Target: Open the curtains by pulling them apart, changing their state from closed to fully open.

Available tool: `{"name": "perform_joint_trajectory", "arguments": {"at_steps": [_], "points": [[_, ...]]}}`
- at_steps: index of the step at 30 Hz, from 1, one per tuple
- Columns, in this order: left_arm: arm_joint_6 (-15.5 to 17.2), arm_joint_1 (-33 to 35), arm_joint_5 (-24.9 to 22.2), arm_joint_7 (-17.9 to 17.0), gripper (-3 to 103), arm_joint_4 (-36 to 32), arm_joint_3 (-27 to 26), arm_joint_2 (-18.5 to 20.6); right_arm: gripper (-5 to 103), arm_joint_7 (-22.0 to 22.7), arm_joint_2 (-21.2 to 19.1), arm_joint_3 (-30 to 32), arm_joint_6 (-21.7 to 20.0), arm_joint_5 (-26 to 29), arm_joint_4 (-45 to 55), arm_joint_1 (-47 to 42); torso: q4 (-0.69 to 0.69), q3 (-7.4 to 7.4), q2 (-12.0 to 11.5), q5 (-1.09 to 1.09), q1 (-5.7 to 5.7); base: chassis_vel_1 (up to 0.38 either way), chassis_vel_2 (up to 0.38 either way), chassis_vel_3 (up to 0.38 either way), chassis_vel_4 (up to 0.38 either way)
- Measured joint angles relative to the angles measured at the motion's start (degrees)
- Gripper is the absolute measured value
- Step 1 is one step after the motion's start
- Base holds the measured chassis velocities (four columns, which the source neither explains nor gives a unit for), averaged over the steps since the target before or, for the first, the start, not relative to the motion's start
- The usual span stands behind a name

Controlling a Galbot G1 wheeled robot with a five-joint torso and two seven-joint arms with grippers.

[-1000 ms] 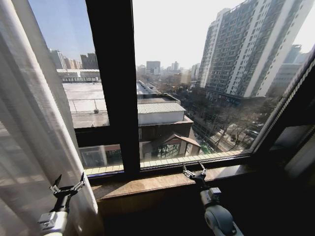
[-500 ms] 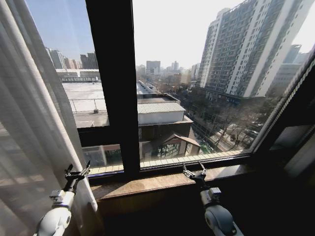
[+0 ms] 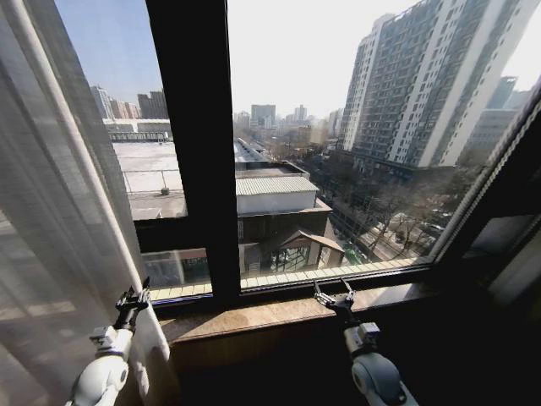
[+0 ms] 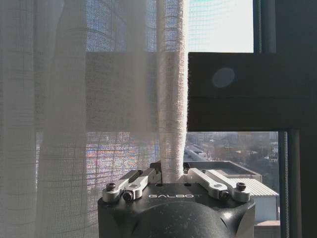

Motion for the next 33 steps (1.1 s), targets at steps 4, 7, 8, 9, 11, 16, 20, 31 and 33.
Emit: {"name": "perform_joint_trajectory", "arguments": {"at_steps": [4, 7, 8, 9, 11, 16, 20, 31, 33], "points": [[0.0, 0.1, 0.0, 0.1, 4, 0.0, -0.1, -0.1, 100, 0.0, 0.0, 0.0, 0.0, 0.0, 0.0, 0.0, 0.00, 0.00, 0.0, 0.00, 0.00, 0.000, 0.000, 0.000, 0.000], [-0.1, 0.1, 0.1, 0.2, 0, 0.1, -0.2, -0.1, 100, 0.0, 0.0, 0.0, 0.0, 0.0, 0.0, 0.0, 0.00, 0.00, 0.0, 0.00, 0.00, 0.000, 0.000, 0.000, 0.000], [-0.2, 0.1, 0.1, 0.2, 0, 0.3, -0.2, -0.1, 100, 0.0, 0.0, 0.0, 0.0, 0.0, 0.0, 0.0, 0.00, 0.00, 0.0, 0.00, 0.00, 0.000, 0.000, 0.000, 0.000], [-0.3, 0.0, 0.1, 0.2, 0, 0.4, -0.2, -0.2, 100, 0.0, 0.0, 0.0, 0.0, 0.0, 0.0, 0.0, 0.00, 0.00, 0.0, 0.00, 0.00, 0.000, 0.000, 0.000, 0.000], [-0.4, -0.1, 0.1, 0.3, 0, 0.6, -0.2, -0.2, 100, 0.0, 0.0, 0.0, 0.0, 0.0, 0.0, 0.0, 0.00, 0.00, 0.0, 0.00, 0.00, 0.000, 0.000, 0.000, 0.000], [-0.5, -0.4, 0.2, 0.3, 0, 1.2, -0.3, -0.3, 100, 0.0, 0.0, 0.0, 0.0, 0.0, 0.0, 0.0, 0.00, 0.00, 0.0, 0.00, 0.00, 0.000, 0.000, 0.000, 0.000], [-0.5, -0.6, 0.2, 0.3, 0, 1.5, -0.4, -0.3, 100, 0.0, 0.0, 0.0, 0.0, 0.0, 0.0, 0.0, 0.00, 0.00, 0.0, 0.00, 0.00, 0.000, 0.000, 0.000, 0.000], [-0.6, -0.7, 0.2, 0.1, 0, 1.6, -0.4, 0.0, 100, 0.0, 0.0, 0.0, 0.0, 0.0, 0.0, 0.0, -0.01, 0.00, 0.0, 0.00, -0.01, 0.111, 0.079, -0.110, -0.083], [-0.6, -0.6, 0.2, 0.1, 0, 1.6, -0.4, 0.0, 100, 0.0, 0.0, 0.0, 0.0, 0.0, 0.0, 0.0, 0.00, 0.00, 0.0, 0.01, -0.01, 0.254, 0.174, -0.206, -0.184]]}}
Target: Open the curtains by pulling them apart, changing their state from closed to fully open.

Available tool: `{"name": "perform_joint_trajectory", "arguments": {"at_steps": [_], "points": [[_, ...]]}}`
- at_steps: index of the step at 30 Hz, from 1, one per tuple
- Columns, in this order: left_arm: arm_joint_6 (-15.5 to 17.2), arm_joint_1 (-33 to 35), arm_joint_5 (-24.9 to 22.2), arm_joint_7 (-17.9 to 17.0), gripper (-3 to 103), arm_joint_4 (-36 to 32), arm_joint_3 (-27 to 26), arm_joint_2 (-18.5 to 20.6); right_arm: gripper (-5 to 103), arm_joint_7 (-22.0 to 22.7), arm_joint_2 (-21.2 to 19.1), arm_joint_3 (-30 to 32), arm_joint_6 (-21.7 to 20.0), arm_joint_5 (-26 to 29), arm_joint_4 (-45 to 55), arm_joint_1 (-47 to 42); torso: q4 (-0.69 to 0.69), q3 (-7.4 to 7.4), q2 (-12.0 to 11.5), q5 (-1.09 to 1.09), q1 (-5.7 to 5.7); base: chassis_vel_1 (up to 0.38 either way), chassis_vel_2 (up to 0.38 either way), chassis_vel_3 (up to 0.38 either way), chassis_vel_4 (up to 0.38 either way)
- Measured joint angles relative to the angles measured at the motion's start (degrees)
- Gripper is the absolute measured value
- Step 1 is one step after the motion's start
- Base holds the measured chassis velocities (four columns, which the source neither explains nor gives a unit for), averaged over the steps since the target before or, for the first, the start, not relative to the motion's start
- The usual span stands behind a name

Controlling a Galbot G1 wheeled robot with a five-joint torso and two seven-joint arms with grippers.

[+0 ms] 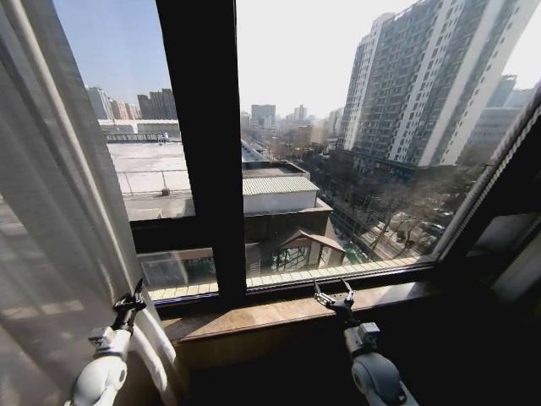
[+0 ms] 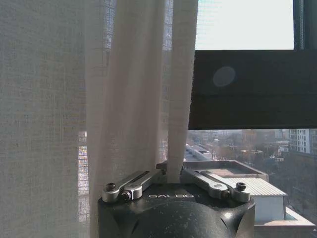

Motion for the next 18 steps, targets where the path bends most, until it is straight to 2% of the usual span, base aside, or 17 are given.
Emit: {"name": "perform_joint_trajectory", "arguments": {"at_steps": [7, 18], "points": [[-0.1, 0.1, 0.2, 0.0, 0, 0.0, -0.1, -0.2, 100, 0.0, 0.0, 0.0, 0.0, 0.0, 0.0, 0.0, 0.00, 0.00, 0.0, -0.01, 0.00, 0.303, 0.234, -0.294, -0.233], [-0.2, 0.4, 0.3, 0.0, 0, -0.4, -0.6, -0.5, 100, 0.0, 0.0, 0.0, 0.0, 0.0, 0.0, 0.0, 0.01, 0.00, 0.0, 0.01, 0.00, 0.369, 0.329, -0.385, -0.320]]}}
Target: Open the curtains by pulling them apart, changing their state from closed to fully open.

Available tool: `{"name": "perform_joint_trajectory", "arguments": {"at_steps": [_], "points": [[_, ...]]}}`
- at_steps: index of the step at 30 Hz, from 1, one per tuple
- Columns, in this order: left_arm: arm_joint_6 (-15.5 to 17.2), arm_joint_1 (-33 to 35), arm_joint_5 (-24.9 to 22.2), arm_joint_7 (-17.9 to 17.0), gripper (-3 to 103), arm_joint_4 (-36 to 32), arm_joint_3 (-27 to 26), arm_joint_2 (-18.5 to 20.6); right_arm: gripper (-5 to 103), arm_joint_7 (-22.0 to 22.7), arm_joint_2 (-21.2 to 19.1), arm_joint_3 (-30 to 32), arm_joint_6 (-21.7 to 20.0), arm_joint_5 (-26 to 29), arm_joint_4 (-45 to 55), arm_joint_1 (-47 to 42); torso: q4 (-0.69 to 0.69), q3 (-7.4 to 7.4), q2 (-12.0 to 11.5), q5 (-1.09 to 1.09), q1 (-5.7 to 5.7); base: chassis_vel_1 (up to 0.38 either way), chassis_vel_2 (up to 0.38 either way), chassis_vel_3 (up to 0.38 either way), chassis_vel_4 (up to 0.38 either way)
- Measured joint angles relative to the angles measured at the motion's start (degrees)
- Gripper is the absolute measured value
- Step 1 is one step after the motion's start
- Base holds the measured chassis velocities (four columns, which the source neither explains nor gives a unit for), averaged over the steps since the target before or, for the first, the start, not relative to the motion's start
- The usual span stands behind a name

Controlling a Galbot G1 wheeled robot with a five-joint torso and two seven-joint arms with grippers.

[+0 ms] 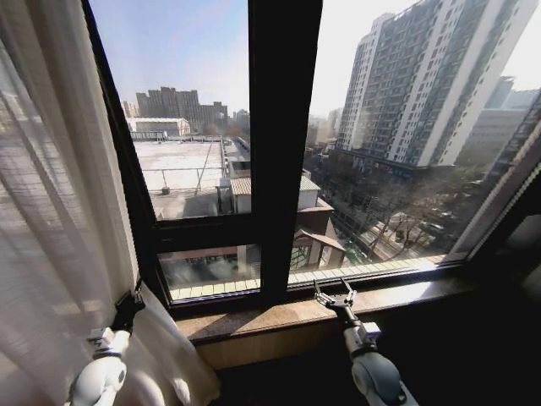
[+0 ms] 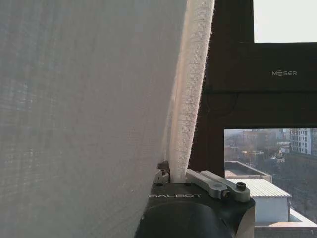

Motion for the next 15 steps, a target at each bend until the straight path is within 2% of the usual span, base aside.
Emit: {"name": "perform_joint_trajectory", "arguments": {"at_steps": [15], "points": [[-0.3, 0.8, 0.2, 0.0, 0, -0.3, -0.6, -0.4, 100, 0.0, 0.0, 0.0, 0.0, 0.0, 0.0, 0.0, 0.00, 0.00, 0.0, -0.02, 0.00, 0.387, 0.314, -0.391, -0.314]]}}
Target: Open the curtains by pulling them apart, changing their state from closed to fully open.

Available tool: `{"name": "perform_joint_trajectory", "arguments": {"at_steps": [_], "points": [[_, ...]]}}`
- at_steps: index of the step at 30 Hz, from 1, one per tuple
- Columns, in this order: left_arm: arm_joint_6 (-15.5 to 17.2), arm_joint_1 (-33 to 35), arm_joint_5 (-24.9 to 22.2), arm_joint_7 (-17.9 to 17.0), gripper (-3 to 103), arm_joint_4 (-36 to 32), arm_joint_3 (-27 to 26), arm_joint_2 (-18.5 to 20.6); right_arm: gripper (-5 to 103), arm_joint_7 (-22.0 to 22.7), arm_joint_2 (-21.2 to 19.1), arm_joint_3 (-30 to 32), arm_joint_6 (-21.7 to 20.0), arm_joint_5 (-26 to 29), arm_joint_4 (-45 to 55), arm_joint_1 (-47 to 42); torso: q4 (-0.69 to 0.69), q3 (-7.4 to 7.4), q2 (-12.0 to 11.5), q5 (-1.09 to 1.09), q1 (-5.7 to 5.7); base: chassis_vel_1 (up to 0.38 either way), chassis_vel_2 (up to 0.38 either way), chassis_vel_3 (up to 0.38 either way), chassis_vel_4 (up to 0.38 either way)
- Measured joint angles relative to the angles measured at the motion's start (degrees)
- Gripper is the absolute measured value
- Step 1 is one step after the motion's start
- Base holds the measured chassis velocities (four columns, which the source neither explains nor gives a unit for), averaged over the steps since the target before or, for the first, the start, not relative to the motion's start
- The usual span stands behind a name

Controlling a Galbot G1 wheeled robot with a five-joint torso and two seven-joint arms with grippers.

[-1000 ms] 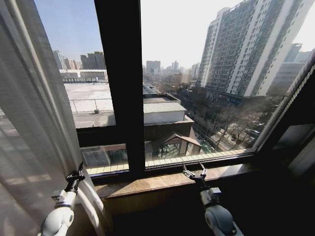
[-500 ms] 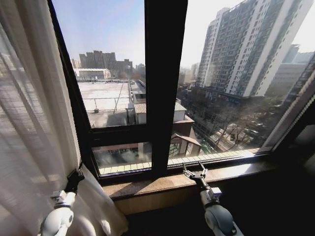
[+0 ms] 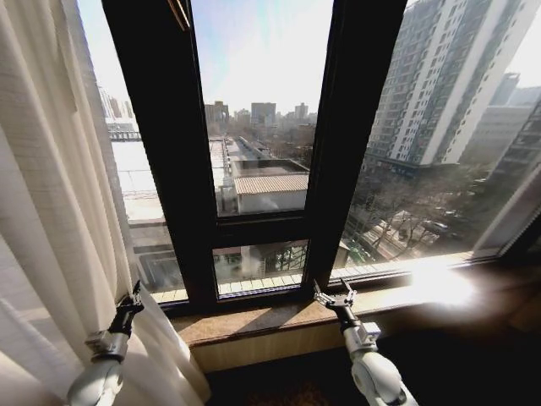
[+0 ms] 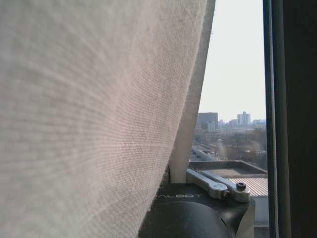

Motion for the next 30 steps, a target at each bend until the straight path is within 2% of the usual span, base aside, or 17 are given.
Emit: {"name": "perform_joint_trajectory", "arguments": {"at_steps": [30], "points": [[-0.7, 2.3, 0.2, 0.1, 0, -2.2, -2.8, -1.9, 100, 0.0, 0.0, 0.0, 0.0, 0.0, 0.0, 0.0, 0.00, 0.00, 0.0, 0.00, 0.01, 0.402, 0.309, -0.403, -0.300]]}}
